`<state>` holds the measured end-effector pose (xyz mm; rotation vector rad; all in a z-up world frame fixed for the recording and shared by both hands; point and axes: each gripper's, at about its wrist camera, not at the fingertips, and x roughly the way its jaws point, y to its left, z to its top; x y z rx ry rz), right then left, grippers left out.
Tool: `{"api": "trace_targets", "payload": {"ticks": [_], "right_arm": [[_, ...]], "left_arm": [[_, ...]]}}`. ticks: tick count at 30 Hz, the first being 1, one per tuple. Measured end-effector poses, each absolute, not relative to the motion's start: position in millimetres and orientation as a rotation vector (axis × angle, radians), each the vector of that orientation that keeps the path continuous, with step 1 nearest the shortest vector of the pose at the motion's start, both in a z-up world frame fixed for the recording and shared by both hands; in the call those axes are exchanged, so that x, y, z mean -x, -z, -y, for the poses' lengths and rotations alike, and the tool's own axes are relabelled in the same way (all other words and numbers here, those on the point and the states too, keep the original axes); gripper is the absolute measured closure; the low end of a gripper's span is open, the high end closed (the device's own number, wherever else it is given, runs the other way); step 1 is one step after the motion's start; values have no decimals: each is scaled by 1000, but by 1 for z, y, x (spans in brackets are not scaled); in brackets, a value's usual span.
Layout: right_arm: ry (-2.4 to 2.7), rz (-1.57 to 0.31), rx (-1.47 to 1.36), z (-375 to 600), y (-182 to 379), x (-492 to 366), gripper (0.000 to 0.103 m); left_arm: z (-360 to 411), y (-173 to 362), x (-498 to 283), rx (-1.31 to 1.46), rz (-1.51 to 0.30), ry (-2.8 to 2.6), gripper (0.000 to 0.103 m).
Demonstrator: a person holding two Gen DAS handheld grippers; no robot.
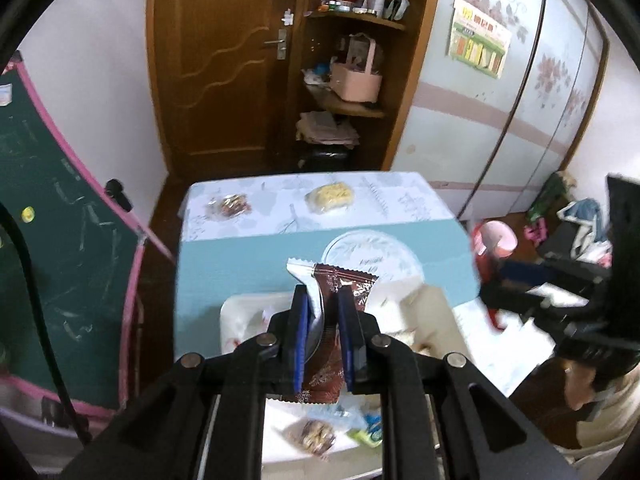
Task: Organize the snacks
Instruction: 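Carry both packets over the tray and open both tools to release them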
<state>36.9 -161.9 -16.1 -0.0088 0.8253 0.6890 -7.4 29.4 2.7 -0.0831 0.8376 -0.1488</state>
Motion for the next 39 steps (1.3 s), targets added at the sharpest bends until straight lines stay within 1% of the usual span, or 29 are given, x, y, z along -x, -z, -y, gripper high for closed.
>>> {"api": "trace_targets", "payload": {"ticks": [5, 12, 17, 23, 24, 26, 27, 28, 29, 30, 31, 33, 39], "right_arm": [[-628, -856, -30, 175, 40, -25, 61], [-585, -940, -3, 175, 77, -15, 61], [-572, -1006, -27, 178, 98, -16, 61], [-560, -1024, -25, 177, 103, -20, 60], [-561, -1031, -22, 176, 105, -20, 59], [-540, -1047, -2, 173, 107, -21, 58], [-533, -1055, 6, 172, 109, -22, 58], [-534, -1059, 8, 171, 109, -22, 57], [-534, -1062, 6, 171, 110, -22, 57], [-532, -1063, 5, 171, 110, -22, 54], [-529, -1064, 4, 170, 111, -22, 49], [-525, -1068, -2, 171, 112, -22, 45], [-529, -1091, -16, 171, 117, -24, 45]], "left_arm": [[-31, 33, 29, 139, -883, 117, 91], [-33, 79, 32, 157, -965, 70, 91], [-31, 96, 34, 158, -1004, 69, 91], [-29, 108, 28, 150, -1032, 66, 90], [-28, 110, 28, 148, -1038, 67, 90], [-28, 112, 27, 152, -1050, 72, 77], [-27, 116, 26, 159, -1063, 82, 53], [-26, 117, 25, 164, -1072, 82, 21], [-26, 119, 25, 171, -1074, 71, 10], [-26, 120, 26, 181, -1063, 63, 6], [-25, 120, 27, 187, -1058, 68, 6], [-24, 123, 25, 198, -1073, 89, 6], [-22, 128, 23, 214, -1088, 91, 6]]}}
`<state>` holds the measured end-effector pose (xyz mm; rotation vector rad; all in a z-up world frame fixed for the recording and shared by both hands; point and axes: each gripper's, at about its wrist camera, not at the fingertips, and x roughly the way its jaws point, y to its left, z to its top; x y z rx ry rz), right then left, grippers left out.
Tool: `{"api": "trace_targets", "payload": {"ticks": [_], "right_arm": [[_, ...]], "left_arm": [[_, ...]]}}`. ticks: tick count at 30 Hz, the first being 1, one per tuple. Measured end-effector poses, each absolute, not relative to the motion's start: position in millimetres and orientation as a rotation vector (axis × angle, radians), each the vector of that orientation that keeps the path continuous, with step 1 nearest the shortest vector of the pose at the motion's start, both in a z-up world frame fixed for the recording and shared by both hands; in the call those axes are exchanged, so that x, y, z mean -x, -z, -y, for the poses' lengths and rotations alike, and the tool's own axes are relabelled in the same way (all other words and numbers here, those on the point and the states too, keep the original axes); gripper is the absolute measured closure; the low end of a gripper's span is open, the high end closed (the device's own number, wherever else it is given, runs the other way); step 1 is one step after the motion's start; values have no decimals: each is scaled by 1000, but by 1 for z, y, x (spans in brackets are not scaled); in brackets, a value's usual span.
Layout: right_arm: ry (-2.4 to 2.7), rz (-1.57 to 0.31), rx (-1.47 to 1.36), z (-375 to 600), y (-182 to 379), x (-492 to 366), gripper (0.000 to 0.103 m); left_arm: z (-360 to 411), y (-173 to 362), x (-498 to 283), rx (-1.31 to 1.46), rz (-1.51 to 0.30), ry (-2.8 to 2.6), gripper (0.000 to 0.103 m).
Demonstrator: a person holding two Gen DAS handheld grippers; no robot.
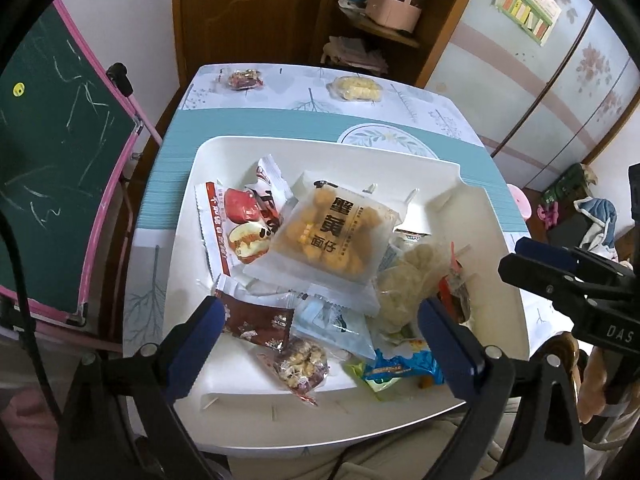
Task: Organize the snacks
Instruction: 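Carry both packets over the tray and open both tools to release them, then move both open tools from the tray back over the remaining snacks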
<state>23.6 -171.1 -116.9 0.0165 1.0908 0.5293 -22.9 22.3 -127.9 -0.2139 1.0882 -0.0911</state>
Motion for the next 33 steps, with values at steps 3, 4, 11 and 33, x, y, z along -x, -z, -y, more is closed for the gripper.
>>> {"api": "trace_targets", "payload": {"ticks": [3, 4, 11, 33], "right_arm": [[-531, -1099, -19, 171, 119, -24, 45], [-531, -1103, -16, 169, 119, -24, 45], [-538, -1118, -2, 164, 122, -22, 45], [-498, -1131, -33, 164, 128, -37, 45]], "left_arm": [[-21, 128, 23, 214, -1088, 91, 6], [-22, 128, 23, 213, -1087, 90, 6], [-17, 125, 23, 187, -1066, 92, 6], [-24, 123, 7, 142, -1035, 60, 6]]}}
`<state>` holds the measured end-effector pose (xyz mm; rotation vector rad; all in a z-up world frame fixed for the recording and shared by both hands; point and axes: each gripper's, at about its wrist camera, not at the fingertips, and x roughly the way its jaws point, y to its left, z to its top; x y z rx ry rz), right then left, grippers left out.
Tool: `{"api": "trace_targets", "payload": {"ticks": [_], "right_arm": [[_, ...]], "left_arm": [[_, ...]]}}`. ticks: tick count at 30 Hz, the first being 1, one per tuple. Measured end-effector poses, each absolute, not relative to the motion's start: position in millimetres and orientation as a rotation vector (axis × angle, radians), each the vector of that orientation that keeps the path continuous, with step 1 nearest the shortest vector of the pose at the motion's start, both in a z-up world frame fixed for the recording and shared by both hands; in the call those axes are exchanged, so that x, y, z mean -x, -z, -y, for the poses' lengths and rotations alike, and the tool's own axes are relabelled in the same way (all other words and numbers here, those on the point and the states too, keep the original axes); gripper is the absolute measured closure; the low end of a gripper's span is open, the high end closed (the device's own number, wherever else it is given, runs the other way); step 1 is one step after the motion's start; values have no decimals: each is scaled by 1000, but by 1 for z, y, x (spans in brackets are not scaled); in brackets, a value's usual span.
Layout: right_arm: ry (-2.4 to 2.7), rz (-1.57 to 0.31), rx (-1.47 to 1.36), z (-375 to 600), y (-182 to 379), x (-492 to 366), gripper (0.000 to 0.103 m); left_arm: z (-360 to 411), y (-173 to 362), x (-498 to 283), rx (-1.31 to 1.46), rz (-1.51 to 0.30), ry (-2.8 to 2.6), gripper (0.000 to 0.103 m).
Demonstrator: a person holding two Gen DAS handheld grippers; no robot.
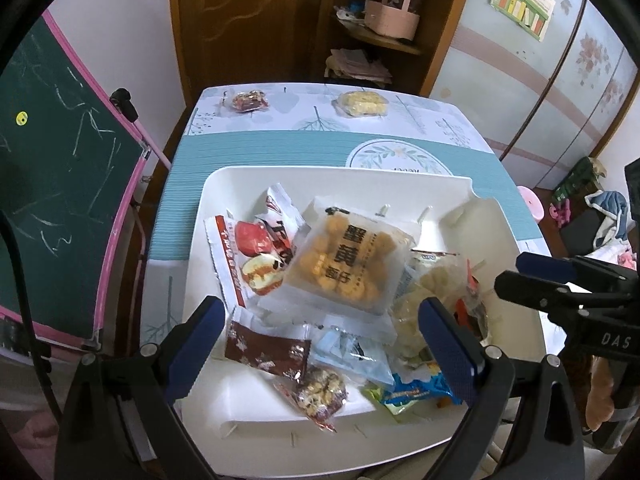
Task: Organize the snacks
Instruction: 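Move both open tools from the tray back over the remaining snacks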
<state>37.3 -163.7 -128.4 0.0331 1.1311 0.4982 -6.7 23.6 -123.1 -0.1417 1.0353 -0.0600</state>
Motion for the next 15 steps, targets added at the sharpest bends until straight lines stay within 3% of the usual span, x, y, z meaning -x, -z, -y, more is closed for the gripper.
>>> {"api": "trace_targets", "payload": {"ticks": [8, 15], "right_arm": [[-503, -1108, -27, 154, 96, -67, 45], [-492, -1026, -32, 152, 14, -132, 45]], "left_arm": [[-34, 72, -26, 48, -966, 50, 6], [-49, -13, -100, -98, -874, 3, 6]]}}
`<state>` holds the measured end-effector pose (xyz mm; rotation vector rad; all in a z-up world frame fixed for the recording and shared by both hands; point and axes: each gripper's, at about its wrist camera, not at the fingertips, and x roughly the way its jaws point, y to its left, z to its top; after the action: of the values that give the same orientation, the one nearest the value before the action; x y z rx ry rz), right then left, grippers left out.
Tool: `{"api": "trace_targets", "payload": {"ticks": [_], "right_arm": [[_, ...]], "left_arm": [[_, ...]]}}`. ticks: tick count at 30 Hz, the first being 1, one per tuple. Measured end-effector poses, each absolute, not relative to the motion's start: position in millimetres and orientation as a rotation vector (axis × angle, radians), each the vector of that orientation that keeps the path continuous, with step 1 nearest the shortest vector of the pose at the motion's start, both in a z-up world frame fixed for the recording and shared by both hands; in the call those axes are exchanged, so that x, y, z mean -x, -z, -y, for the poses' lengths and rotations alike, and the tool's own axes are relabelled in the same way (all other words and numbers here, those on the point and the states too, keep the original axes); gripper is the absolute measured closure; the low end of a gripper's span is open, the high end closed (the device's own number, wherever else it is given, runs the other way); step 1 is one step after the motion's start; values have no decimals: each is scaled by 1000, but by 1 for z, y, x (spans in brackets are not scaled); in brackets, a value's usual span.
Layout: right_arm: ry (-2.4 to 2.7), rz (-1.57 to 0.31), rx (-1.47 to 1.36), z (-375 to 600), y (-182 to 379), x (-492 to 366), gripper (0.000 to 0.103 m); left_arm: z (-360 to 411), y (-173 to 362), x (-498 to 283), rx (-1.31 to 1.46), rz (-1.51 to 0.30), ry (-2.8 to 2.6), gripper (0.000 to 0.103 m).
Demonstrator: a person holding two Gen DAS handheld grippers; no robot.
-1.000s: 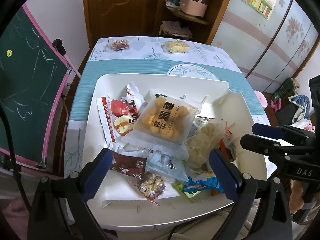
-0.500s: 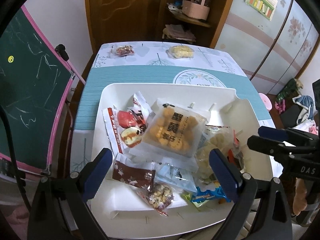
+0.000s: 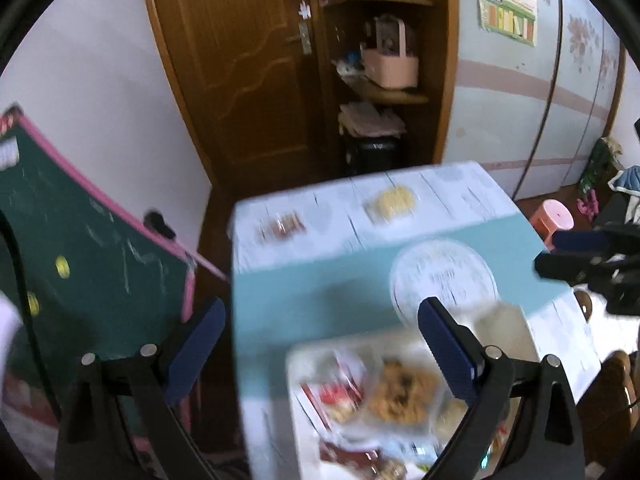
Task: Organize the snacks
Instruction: 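Move both open tools from the tray back over the remaining snacks, then grasp the clear nut bag with the left tool while the right grasps the yellow puff bag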
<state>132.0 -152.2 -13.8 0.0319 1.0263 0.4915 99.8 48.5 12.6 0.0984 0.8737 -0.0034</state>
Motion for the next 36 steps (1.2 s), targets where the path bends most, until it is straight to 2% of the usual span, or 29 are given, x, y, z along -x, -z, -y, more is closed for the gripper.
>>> {"api": "trace_targets", "payload": {"ticks": [7, 9, 14, 19, 26, 31, 36], "right_arm": [[-399, -949, -55, 156, -70, -223, 43], [-382, -953, -41, 152, -82, -249, 37], [-328, -986, 36, 136, -78, -310, 34], [-292, -1070, 15, 123, -24, -377, 33], [-244, -1251, -37, 113, 100, -437, 32], [-262, -1320, 19, 106, 166, -447, 19], [-263, -1354, 81, 100, 203, -447, 18]], "left_arm": [[-69, -89, -195, -157, -817, -46, 6], [-75, -96, -224, -163, -831, -54, 6], [-100, -85, -300, -148, -901, -102, 6], [-132, -16, -369, -34, -1042, -98, 6], [-154, 113, -406, 54, -1202, -90, 6], [-165, 192, -412, 108, -1309, -80, 6], [-169, 228, -418, 156, -1339, -74, 6]]}}
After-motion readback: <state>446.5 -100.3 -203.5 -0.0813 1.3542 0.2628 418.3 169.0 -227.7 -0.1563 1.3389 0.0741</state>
